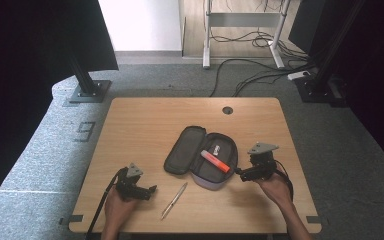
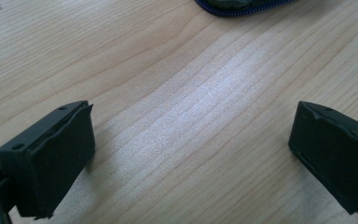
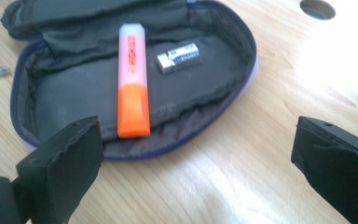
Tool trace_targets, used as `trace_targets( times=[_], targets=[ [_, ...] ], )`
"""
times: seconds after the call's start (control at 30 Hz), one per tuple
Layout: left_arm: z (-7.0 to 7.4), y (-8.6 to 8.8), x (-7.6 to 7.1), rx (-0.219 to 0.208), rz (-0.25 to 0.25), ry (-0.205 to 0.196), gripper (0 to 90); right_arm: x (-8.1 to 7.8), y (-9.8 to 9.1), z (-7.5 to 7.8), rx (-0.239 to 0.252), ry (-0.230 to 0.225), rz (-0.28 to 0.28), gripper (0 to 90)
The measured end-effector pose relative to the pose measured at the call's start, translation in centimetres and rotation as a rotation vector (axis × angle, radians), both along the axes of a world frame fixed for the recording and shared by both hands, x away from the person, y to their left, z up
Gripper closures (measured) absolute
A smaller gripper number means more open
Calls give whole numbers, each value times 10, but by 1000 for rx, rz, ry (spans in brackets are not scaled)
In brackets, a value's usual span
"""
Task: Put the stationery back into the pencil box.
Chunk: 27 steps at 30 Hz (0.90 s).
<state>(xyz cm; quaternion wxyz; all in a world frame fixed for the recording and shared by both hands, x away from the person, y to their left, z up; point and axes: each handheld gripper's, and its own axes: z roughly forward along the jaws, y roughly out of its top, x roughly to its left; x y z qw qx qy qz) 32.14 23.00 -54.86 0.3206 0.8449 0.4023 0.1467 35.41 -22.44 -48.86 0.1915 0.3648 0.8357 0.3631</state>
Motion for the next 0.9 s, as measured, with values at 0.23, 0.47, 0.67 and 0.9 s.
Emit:
trace_targets(
  times=[0.23, 0.47, 0.67, 0.9],
  targets=[
    [0, 0, 0, 1, -1, 0, 1, -8, -12, -10, -4, 4, -26, 12],
    [0, -1, -3, 2, -6, -1, 1, -17, -25, -24, -4, 18, -61, 12],
    [0, -1, -4, 3, -7, -2, 3, -23, -34, -42, 13, 45, -90, 12],
    [0, -3, -6, 2, -9, -4, 4, -25, -41, -57, 3, 72, -112, 12]
  ],
)
